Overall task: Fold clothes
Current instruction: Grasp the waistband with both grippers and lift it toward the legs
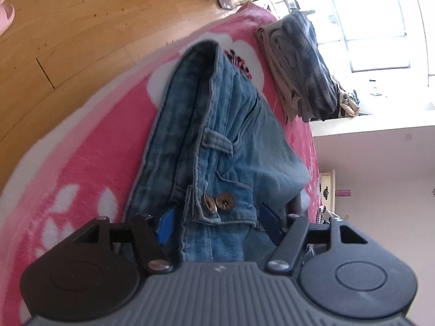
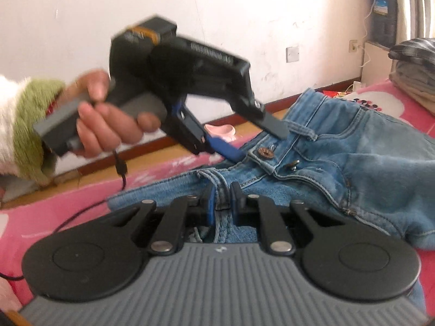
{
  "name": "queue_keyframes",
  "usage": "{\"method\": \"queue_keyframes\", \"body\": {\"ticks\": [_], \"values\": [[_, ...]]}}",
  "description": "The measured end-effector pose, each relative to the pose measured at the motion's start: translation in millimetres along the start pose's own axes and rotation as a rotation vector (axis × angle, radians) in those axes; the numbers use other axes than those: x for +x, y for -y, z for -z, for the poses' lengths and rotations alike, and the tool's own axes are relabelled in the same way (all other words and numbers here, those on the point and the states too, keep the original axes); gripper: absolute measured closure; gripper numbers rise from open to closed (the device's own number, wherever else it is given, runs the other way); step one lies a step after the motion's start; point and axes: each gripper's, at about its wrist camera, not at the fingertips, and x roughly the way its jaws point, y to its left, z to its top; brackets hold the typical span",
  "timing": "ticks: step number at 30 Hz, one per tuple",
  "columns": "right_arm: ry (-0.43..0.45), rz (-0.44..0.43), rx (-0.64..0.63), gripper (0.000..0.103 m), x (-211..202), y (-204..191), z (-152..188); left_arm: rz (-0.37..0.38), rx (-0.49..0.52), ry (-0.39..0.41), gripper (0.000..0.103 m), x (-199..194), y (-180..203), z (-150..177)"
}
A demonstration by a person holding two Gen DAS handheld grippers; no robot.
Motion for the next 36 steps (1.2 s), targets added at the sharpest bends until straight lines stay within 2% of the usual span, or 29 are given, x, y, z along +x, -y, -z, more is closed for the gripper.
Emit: {"method": "queue_keyframes", "body": {"ticks": [2,3,4,6,9,14,19,22,25,26,27,28,29,30,31,36], "values": [[0.02,-0.005,0.019,0.093,-5,1,-2,-0.003,0.016,0.0,0.037,4,6,2],[0.026,-0.008,0.029,0.093,-6,0,-2,-0.007,0.025,0.001,0.042,6,9,3],[0.03,-0.012,0.039,0.093,-6,0,-3,-0.034,0.053,0.016,0.06,6,13,4],[0.026,-0.018,0.054,0.093,-3,1,-2,-0.133,0.116,0.054,0.084,3,23,8],[0.025,-0.037,0.079,0.094,3,5,-3,-0.207,0.191,0.117,0.085,-12,36,17],[0.061,-0.1,0.072,0.096,9,-4,-16,-0.254,0.268,0.177,0.086,-37,56,25],[0.059,-0.121,0.043,0.096,20,-13,-24,-0.304,0.249,0.164,0.086,-39,41,16],[0.01,-0.091,0.022,0.096,38,-13,-16,-0.349,0.243,0.115,0.083,-15,27,14],[-0.065,-0.054,0.075,0.095,59,-2,1,-0.328,0.211,0.122,0.079,-14,17,14],[-0.055,-0.063,0.114,0.094,59,4,6,-0.317,0.204,0.12,0.078,-17,14,14],[-0.043,-0.083,0.168,0.092,56,10,7,-0.325,0.208,0.122,0.074,-22,15,15],[-0.037,-0.102,0.217,0.087,52,16,6,-0.345,0.215,0.127,0.059,-29,16,17],[-0.028,-0.115,0.252,0.083,45,22,5,-0.365,0.229,0.139,0.052,-35,19,19],[-0.017,-0.125,0.283,0.07,37,27,3,-0.387,0.248,0.154,0.048,-43,21,21],[-0.003,-0.125,0.309,0.06,27,33,1,-0.409,0.266,0.168,0.048,-50,24,23],[0.119,-0.121,0.494,0.053,-61,74,-10,-0.421,0.338,0.255,0.048,-78,52,33]]}}
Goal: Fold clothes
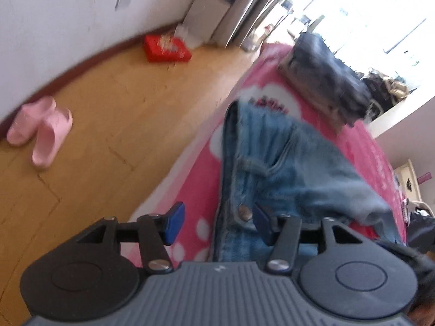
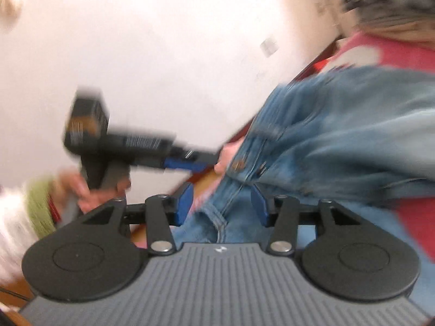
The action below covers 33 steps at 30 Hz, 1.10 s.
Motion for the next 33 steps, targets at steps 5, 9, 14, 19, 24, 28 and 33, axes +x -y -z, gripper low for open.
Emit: {"method": "queue_keyframes", "body": {"ticks": [5,9,14,19,24,28,33], "values": [[0.211,0.111,0.104,0.042,-151,25,-17,0.054,0.218,0.019,0.045,-3,76,1],[0.45,0.384,0.167,0.022,-304,51,16,0.151,0.407,-0.027,0.041,13,152,15],[0.504,0.797,0.335,0.021,-413,91,68,0.274,0.663,-0.144,0.038,52,251,56],[0.332,0.886,0.406,0.02,-418,151,71,0.281,0.835,-0.252,0.038,89,309,101],[0.212,0.865,0.472,0.02,-381,221,48,0.257,0.84,-0.285,0.038,106,318,112],[0.339,0.752,0.563,0.02,-383,231,38,0.219,0.811,-0.251,0.038,114,315,97],[0.57,0.678,0.965,0.02,-416,266,83,0.213,0.8,-0.195,0.038,125,318,80]]}}
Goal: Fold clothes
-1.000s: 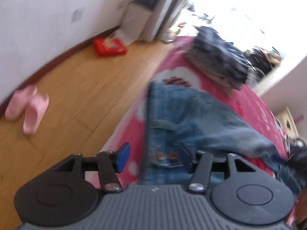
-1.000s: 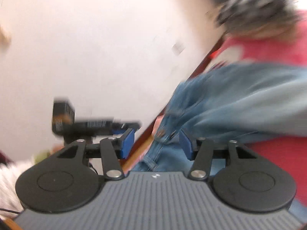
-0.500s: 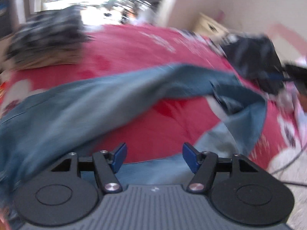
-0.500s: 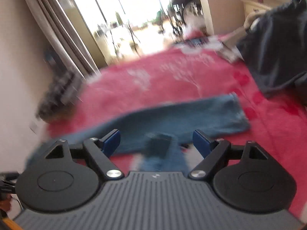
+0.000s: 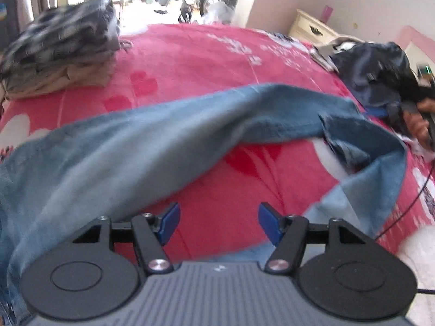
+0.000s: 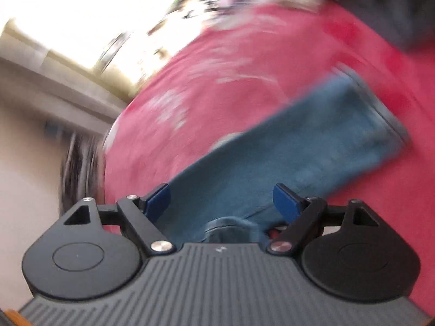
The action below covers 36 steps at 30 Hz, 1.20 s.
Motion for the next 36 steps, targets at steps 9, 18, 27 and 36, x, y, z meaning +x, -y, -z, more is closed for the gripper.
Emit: {"method": "queue_keyframes", "body": {"ticks": [9,18,27,36], "values": [[0.137,0.116,0.322,0.026,15,85,-10,0.042,0.426,0.031,0.041,73,68,-36],[0.253,0.023,0.189,0.097,23,77,-32,0.013,0.561,0.0,0.041,135,103,-46],[0.402,-0.182,-0.128,0.098,-48,-17,-74,0.088,0.525,0.024,0.048,116,112,-55],[0.379,-0.072,-0.054,0.101,-46,29,-109,0.299,0.333,-0.086,0.045,96,79,-59]]}}
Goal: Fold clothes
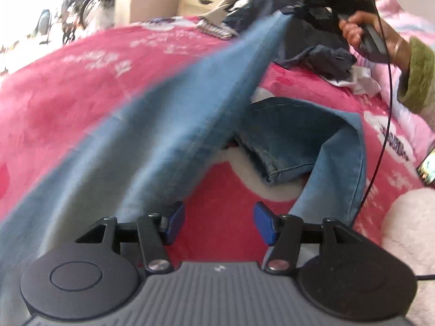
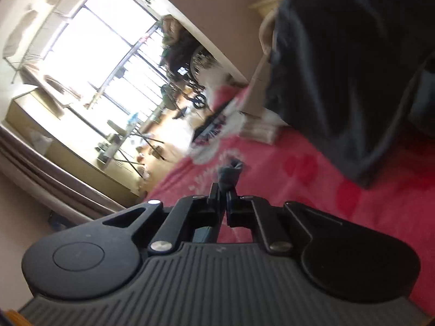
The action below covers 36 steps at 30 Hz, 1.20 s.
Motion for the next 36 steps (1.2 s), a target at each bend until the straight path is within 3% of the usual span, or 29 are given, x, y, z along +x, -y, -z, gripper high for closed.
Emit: {"method": "queue_keyframes", "body": {"ticks": [7,10,14,18,23,25,29,32,36], "values": [[0.026,-0.001,-0.056,0.101,-9,-26,-5,0.022,-0.198,0.041,0.043,-34,-33,14],[0.007,0.092,-0.035,0.101,3,11,6,0.032,-0.256,0.029,0.042,-35,-41,27],[-0.145,0.296,-0.011,0.094,43,72,37,0.031,-0.313,-0.01,0.043,-30,-47,41],[-0.078,0.294,0.087,0.089,30,90,49,0.043,-0.408,0.022,0.04,-52,-54,52],[0.017,0.287,-0.027,0.088,-6,56,38,-0.004,-0.527,0.094,0.038,-119,-70,74],[0.039,0.241,-0.065,0.088,-22,38,33,-0.081,-0.561,0.122,0.036,-151,-81,88],[0.016,0.116,-0.143,0.087,-46,-7,43,-0.323,-0.605,0.13,0.035,-199,-108,118],[-0.072,0.011,-0.204,0.087,-41,-44,64,-0.52,-0.623,0.099,0.035,-221,-131,140],[-0.222,-0.123,-0.316,0.086,-24,-95,106,-0.711,-0.69,0.062,0.032,-238,-175,169]]}}
